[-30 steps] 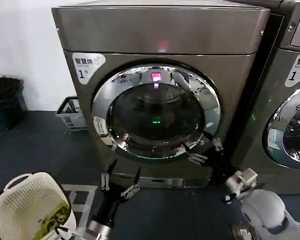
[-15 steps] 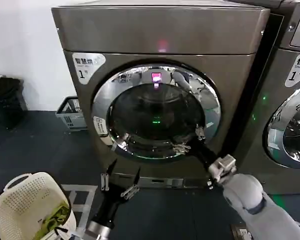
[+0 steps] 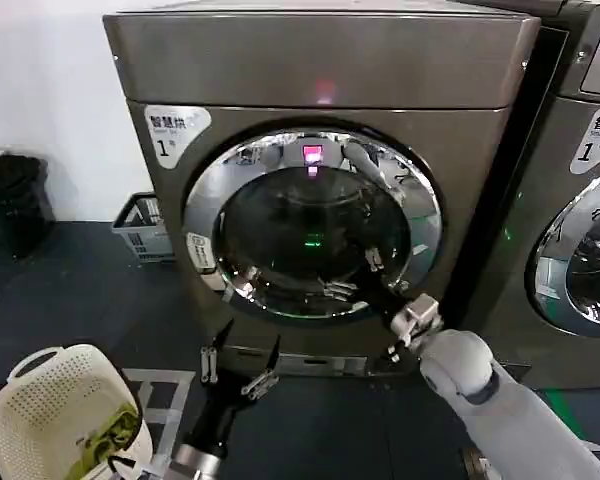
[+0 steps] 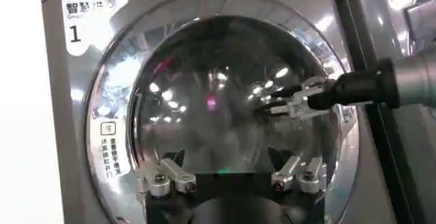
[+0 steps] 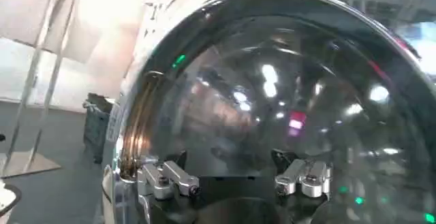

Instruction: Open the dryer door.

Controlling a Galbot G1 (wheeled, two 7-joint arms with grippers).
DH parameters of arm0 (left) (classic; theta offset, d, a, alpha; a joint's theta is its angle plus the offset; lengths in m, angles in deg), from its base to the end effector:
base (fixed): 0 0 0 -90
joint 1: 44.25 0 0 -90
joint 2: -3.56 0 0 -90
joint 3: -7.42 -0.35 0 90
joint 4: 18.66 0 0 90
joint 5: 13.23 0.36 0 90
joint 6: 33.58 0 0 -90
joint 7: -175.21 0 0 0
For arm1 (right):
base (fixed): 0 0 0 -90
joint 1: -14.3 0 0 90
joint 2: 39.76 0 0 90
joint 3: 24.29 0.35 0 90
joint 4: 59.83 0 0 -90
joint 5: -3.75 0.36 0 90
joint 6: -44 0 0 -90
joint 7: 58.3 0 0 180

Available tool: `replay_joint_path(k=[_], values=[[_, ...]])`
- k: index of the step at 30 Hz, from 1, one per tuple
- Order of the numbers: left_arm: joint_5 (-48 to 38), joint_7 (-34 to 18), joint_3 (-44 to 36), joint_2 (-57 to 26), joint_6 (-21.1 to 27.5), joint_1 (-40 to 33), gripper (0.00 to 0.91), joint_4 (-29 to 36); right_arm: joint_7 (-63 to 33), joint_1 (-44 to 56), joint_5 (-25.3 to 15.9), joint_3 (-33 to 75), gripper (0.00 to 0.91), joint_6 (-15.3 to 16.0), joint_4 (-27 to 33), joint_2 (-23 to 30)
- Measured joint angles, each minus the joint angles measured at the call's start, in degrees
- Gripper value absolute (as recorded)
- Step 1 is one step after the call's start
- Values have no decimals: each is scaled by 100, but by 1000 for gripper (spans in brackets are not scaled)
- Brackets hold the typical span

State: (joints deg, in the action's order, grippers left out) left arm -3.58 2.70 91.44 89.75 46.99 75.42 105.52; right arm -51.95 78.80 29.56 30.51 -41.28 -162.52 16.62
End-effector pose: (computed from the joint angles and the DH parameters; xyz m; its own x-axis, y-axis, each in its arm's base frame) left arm 0.1834 -0.0211 -0.2765 -0.9383 0.2747 -0.2102 0.2332 0.9512 0.2020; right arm 0.4044 0.0186 -0.1812 -0.7373 -0.6652 -0.1180 -0.6143 0.7328 -0.2927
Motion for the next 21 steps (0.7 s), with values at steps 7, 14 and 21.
replay_joint_path(k=[7,14,21], values=[[16,1,0,11,-18,15,907,-13,-170,-192,-8,-249,907,46,96,183],[33,1,-2,22,-30,9,907,-47,-506,-322,-20,-484,907,213,40,363],[36,1,1,27,-38,-4,907,-64,-946,-453,-14,-797,907,466,-33,509]])
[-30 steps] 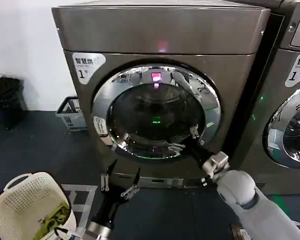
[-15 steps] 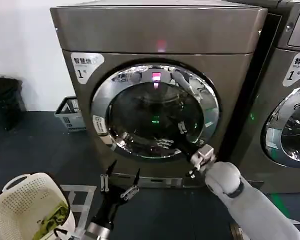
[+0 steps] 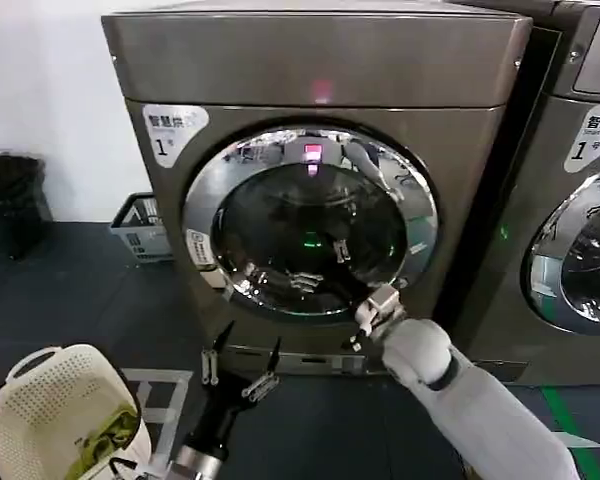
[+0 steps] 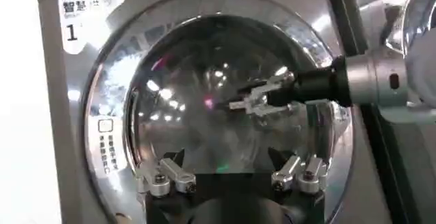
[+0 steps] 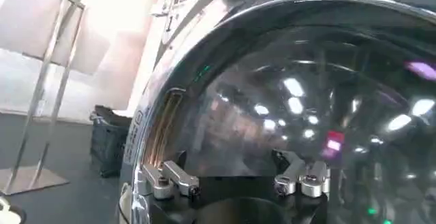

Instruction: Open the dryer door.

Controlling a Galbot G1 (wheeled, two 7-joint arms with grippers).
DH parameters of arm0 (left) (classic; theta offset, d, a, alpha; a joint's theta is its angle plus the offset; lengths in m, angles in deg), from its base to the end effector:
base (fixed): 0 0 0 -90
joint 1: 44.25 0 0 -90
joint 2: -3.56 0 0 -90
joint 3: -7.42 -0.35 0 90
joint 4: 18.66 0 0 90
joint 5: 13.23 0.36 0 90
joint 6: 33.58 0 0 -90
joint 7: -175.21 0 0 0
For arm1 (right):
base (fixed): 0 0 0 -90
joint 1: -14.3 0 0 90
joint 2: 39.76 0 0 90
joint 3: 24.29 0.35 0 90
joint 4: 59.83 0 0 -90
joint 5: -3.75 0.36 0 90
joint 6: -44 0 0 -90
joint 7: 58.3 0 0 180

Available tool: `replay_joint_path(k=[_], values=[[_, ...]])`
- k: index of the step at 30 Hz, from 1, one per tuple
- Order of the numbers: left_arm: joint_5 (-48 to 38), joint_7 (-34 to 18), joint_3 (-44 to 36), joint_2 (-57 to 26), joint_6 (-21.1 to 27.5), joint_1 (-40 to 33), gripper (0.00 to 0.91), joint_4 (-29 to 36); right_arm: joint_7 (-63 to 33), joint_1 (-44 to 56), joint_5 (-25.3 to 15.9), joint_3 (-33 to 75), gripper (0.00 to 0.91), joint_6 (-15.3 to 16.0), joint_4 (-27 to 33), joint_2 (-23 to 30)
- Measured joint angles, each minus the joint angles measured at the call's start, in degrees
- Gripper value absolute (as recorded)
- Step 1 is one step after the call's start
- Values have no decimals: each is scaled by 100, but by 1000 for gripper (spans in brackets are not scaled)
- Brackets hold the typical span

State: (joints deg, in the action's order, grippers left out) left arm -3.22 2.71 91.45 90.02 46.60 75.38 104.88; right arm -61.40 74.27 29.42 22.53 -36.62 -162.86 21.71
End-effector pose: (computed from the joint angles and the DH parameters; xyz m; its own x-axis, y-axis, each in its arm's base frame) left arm 0.1839 -0.0218 -0.2803 -0.9393 0.2738 -0.2066 0.2323 0.9510 0.2041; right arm 0.3970 0.0825 -0.1757 -0.7595 -0.6410 -0.1107 -0.5999 0.7561 -0.2618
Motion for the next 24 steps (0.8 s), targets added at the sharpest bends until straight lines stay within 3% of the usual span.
replay_joint_path(k=[24], values=[[-9,0,47,13,-29,20,907,-10,-210,-247,14,-475,907,68,435,556]])
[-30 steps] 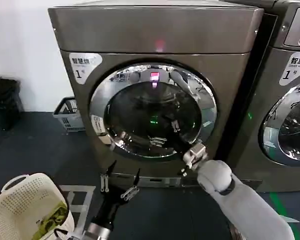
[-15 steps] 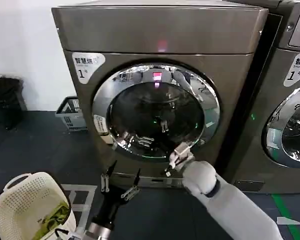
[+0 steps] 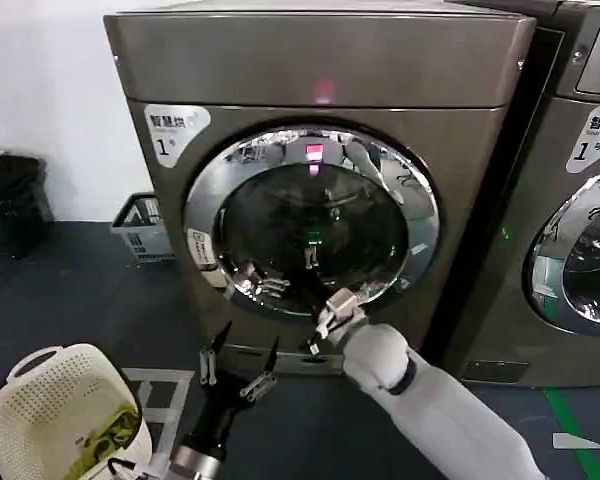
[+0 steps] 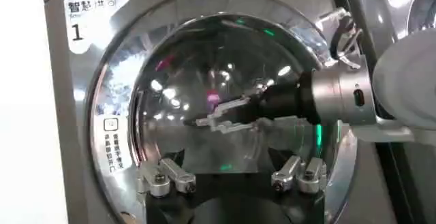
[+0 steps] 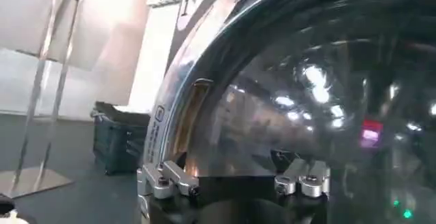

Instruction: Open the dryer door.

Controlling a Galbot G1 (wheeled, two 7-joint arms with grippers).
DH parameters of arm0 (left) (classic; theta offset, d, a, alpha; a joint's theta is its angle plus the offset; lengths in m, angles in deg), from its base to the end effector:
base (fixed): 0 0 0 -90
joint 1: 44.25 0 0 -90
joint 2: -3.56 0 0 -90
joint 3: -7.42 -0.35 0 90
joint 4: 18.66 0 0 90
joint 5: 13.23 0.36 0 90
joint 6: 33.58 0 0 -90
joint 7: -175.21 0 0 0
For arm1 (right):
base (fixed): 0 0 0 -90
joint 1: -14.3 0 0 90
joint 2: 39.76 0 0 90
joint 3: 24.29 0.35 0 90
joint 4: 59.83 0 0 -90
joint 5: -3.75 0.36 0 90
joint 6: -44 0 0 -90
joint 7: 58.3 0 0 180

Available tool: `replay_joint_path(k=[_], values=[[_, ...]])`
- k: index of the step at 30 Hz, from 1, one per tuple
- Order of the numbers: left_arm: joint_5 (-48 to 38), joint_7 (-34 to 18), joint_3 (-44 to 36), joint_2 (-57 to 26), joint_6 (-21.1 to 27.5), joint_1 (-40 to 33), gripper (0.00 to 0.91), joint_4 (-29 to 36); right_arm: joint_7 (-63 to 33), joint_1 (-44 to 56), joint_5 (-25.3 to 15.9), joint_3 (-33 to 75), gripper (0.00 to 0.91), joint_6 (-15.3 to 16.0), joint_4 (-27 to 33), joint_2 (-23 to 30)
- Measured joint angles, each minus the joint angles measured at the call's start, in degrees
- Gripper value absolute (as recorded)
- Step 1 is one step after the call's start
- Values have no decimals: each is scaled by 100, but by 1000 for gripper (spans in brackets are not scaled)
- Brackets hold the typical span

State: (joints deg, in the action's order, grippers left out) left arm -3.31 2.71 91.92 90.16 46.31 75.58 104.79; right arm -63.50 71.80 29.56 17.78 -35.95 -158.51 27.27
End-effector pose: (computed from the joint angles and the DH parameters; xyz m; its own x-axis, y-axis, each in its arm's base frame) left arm 0.1833 -0.0197 -0.2815 -0.9413 0.2669 -0.2068 0.2253 0.9527 0.2042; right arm 0.4028 0.1278 -0.1884 -0.7455 -0.6613 -0.0838 -0.6325 0.7414 -0.2243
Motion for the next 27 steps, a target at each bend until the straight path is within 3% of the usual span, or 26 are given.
replay_joint_path(k=[27], values=[[-21,-3,69,6,-41,55,907,27,159,-378,63,-290,907,-11,614,539]])
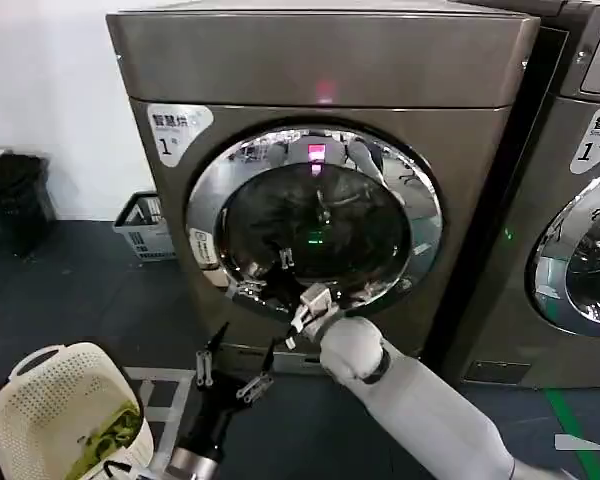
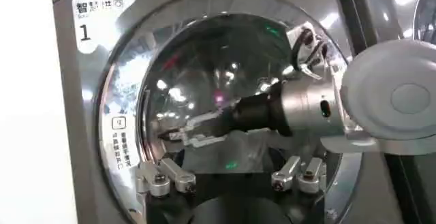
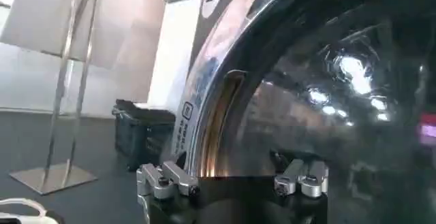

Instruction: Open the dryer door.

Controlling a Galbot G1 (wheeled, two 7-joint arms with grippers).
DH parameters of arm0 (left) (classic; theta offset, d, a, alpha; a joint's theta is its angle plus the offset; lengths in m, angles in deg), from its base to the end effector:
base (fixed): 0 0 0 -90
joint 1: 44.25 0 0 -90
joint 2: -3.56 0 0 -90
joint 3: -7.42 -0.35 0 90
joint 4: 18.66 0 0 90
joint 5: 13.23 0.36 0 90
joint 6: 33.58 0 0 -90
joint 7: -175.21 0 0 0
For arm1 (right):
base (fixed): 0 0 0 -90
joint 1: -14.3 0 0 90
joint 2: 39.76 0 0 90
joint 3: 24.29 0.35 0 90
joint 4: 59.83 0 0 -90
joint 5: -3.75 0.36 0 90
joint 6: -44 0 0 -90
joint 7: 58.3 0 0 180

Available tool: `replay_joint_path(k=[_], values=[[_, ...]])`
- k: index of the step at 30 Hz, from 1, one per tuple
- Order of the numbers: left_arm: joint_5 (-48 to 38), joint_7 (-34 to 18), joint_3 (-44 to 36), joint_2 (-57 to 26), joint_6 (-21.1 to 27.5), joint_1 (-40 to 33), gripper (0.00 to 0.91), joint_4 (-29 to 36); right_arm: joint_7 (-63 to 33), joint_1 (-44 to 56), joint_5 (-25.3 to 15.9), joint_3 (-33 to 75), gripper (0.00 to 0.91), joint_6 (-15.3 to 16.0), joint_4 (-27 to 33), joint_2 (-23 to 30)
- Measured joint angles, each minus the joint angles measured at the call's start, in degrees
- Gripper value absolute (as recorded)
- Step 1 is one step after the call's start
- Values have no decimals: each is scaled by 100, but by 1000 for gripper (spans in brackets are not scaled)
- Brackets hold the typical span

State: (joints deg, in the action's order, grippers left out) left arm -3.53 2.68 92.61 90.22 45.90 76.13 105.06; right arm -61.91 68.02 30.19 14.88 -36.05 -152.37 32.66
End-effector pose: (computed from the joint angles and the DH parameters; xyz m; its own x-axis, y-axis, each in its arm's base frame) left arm 0.1809 -0.0163 -0.2815 -0.9434 0.2575 -0.2091 0.2153 0.9549 0.2047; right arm 0.4214 0.1649 -0.1902 -0.7091 -0.7022 -0.0641 -0.6789 0.7045 -0.2067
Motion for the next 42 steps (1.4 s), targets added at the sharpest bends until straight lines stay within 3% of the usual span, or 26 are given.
replay_joint_path(k=[42], values=[[17,16,38,1,-71,84,907,38,167,-411,-21,-195,907,-46,915,775]])
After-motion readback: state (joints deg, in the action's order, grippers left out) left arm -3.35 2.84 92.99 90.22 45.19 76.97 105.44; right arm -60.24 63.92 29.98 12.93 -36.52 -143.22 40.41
